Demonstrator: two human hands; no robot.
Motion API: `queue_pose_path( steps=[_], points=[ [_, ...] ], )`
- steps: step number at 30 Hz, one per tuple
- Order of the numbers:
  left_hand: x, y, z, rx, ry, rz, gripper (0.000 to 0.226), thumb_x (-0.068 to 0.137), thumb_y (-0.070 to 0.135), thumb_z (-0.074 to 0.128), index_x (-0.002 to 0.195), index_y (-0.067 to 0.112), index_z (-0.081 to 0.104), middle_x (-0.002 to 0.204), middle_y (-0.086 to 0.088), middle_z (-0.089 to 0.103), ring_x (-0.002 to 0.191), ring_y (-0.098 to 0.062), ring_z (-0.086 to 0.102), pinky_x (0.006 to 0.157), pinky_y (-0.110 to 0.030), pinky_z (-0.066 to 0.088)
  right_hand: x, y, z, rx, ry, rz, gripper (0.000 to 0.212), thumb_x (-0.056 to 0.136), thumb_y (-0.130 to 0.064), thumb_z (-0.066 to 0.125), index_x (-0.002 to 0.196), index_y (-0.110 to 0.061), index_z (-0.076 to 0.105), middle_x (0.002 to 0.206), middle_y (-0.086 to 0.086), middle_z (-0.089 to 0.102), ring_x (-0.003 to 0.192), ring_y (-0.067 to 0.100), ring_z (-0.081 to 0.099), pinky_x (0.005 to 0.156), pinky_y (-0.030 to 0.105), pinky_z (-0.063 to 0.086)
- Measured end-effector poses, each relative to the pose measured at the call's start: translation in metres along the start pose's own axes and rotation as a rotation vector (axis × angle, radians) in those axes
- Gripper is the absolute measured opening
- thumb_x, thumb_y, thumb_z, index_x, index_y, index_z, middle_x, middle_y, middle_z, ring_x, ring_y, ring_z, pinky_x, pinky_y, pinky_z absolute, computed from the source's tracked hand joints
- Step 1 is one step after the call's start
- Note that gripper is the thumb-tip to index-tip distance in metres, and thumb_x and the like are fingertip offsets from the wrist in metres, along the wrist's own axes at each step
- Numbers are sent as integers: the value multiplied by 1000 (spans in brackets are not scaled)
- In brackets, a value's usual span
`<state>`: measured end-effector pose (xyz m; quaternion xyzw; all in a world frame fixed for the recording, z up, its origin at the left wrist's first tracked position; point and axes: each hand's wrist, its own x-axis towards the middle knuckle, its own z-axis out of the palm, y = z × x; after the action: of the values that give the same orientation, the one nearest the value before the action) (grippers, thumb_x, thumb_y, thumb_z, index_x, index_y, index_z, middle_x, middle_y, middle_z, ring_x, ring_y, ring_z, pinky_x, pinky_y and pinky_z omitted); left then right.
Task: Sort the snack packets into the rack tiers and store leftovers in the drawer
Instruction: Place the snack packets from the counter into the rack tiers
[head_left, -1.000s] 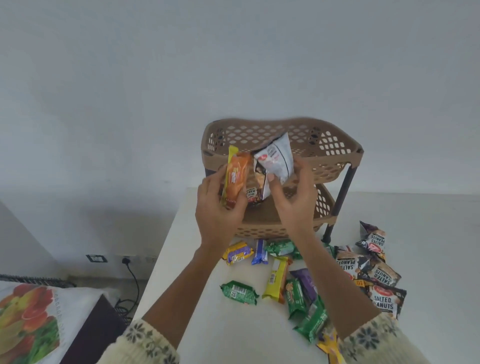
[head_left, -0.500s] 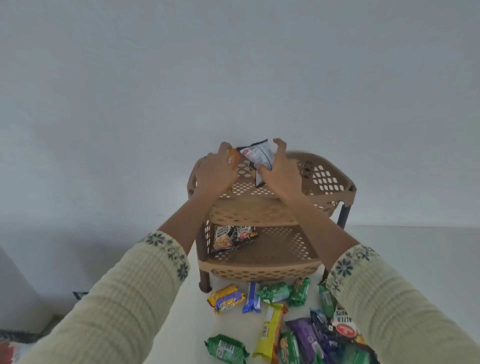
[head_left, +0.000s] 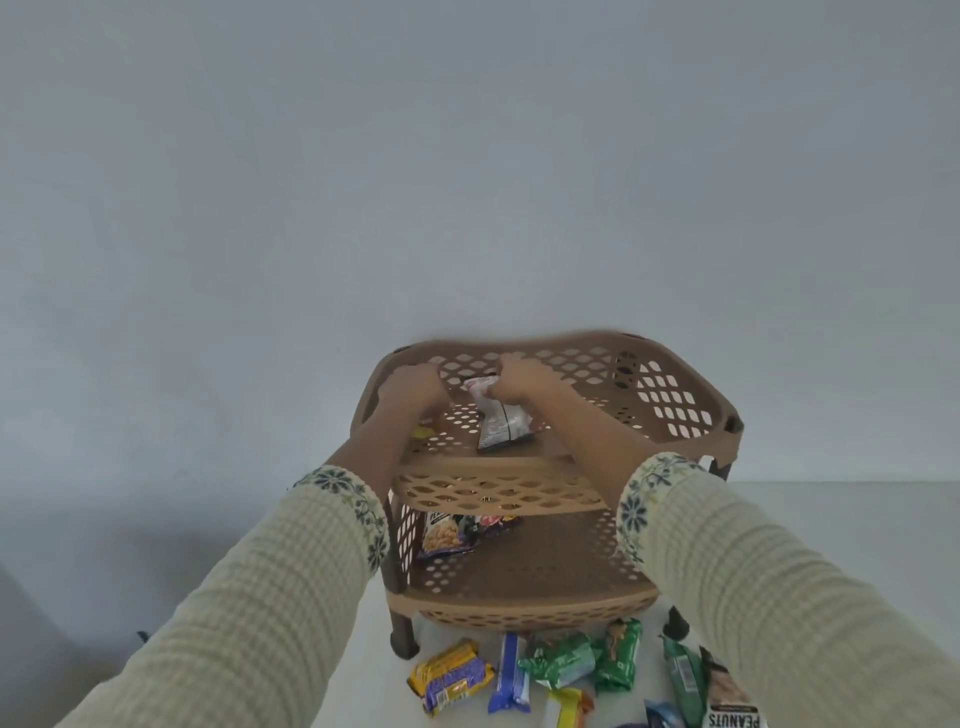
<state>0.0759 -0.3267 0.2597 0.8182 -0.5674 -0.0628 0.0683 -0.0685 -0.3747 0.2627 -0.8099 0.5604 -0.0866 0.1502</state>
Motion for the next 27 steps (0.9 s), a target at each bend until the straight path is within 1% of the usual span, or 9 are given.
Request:
queue_pose_path(
  steps=[3, 7, 11, 14, 17, 20, 23, 25, 27],
  points=[
    [4, 2, 0, 5, -56, 29, 29, 85, 28, 67, 107, 9, 68, 110, -9, 68, 96, -27, 63, 84, -38, 55, 1, -3, -2, -102, -6, -37, 60, 90, -27, 58, 146, -16, 37, 146, 15, 44, 131, 31, 46, 99, 37, 43],
    [0, 3, -11, 80, -109, 81, 38, 83, 30, 71, 117, 15, 67, 123, -8, 61, 112, -27, 57, 96, -41, 51, -9, -1, -7, -125, -12, -83, 59, 79, -26, 71, 132, -16, 47, 132, 12, 53, 120, 30, 51, 89, 38, 47],
    [-13, 0, -15, 109, -387, 82, 30, 83, 16, 73, 113, 14, 69, 119, -8, 63, 95, -25, 65, 87, -42, 58, -21, -9, -9, -321, -143, -118, 48, 82, -21, 73, 126, -9, 59, 124, 9, 61, 112, 27, 57, 86, 35, 48],
    [-19, -2, -14, 121, -502, 108, 31, 89, 9, 66, 119, 18, 68, 121, -7, 62, 100, -22, 64, 91, -39, 56, -23, -14, -7, -367, -219, -116, 39, 88, -10, 66, 127, -7, 62, 122, 11, 62, 98, 24, 55, 82, 34, 50],
    [-13, -6, -11, 60, -475, 112, 37, 87, 9, 70, 123, 13, 65, 115, -10, 65, 99, -26, 67, 89, -41, 57, -23, -18, -7, -357, -185, -131, 40, 91, -9, 60, 131, -9, 60, 133, 12, 58, 111, 26, 57, 89, 37, 53],
    [-9, -9, -6, 36, -391, 137, 40, 82, 14, 76, 120, 10, 66, 110, -12, 68, 97, -28, 68, 88, -43, 58, -21, -19, -4, -359, -162, -147, 41, 94, -16, 54, 135, -11, 56, 138, 10, 55, 122, 28, 55, 95, 36, 51],
    [-9, -8, 1, 55, -310, 190, 39, 82, 20, 76, 118, 12, 67, 109, -9, 69, 99, -27, 66, 91, -41, 56, -22, -20, -2, -337, -172, -151, 48, 97, -21, 50, 144, -17, 46, 146, 8, 48, 128, 27, 49, 96, 34, 46],
    [-10, -5, 3, 41, -303, 197, 40, 83, 21, 75, 121, 13, 65, 103, -7, 69, 93, -25, 67, 84, -38, 57, -25, -20, -2, -291, -191, -153, 54, 98, -20, 46, 151, -21, 35, 153, 8, 38, 135, 27, 43, 101, 35, 44],
    [-13, -4, 1, 25, -307, 196, 50, 83, 22, 75, 130, 17, 58, 101, -6, 65, 87, -24, 66, 77, -36, 58, -29, -18, -1, -219, -204, -145, 59, 98, -15, 43, 154, -26, 28, 158, 7, 30, 139, 28, 37, 105, 39, 42]
  ],
)
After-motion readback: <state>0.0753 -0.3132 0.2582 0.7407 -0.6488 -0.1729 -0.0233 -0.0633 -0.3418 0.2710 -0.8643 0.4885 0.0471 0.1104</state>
